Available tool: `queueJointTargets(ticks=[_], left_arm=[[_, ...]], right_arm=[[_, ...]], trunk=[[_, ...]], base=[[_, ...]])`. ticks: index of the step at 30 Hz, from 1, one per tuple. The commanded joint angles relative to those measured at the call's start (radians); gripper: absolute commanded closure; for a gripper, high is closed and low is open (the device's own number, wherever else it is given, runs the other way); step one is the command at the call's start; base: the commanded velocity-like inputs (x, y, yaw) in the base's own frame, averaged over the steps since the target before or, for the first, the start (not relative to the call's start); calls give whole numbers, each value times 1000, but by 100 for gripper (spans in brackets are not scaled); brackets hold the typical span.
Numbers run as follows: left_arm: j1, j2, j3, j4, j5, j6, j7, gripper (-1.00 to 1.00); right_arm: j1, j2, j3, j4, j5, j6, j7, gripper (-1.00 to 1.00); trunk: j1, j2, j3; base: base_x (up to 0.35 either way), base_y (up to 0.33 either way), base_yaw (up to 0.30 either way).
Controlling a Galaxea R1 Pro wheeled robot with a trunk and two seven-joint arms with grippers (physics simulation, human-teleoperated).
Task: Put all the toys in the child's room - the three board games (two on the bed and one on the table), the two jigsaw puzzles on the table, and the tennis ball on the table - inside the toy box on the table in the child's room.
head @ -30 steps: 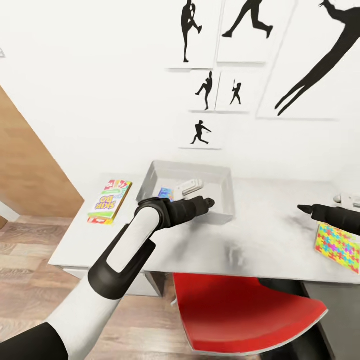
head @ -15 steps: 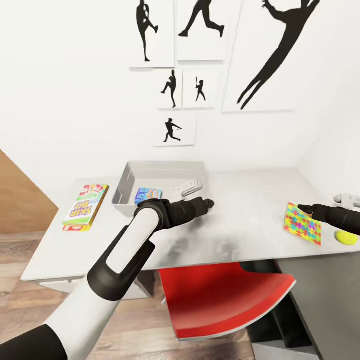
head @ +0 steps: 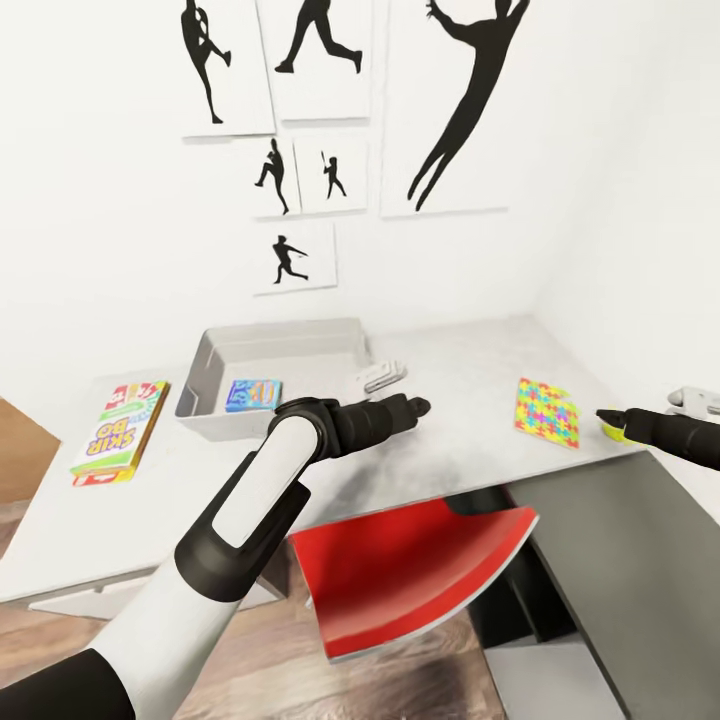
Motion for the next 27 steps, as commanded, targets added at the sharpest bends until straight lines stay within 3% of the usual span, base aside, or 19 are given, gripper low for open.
queueJointTargets(ticks=[1, 8, 21, 24, 27], left_arm=[[-1, 0, 0, -1, 6, 3, 6, -100], [0, 0, 0, -1, 6, 3, -1, -100], [3, -3, -12, 0, 1, -1, -18, -100], [6, -7, -41, 0, -4, -6, -19, -100], [10, -9, -97, -1, -6, -9, -16, -100]], right_arm=[[-1, 0, 0, -1, -10, 4, -10, -100], [-1, -1, -1, -1, -10, 4, -10, -100], [-3, -1, -8, -1, -10, 11, -8, -100], [-2, -1, -13, -1, -11, 31, -8, -100], [-1, -1, -40, -1, -11, 57, -8, -100]], trunk=[[0, -2, -2], [0, -2, -2], [0, -2, 1], [0, -2, 4], [0, -2, 7]], base=[[-222, 158, -297], [-153, 116, -297], [-24, 18, -291], [-3, 3, -261], [-2, 1, -253]])
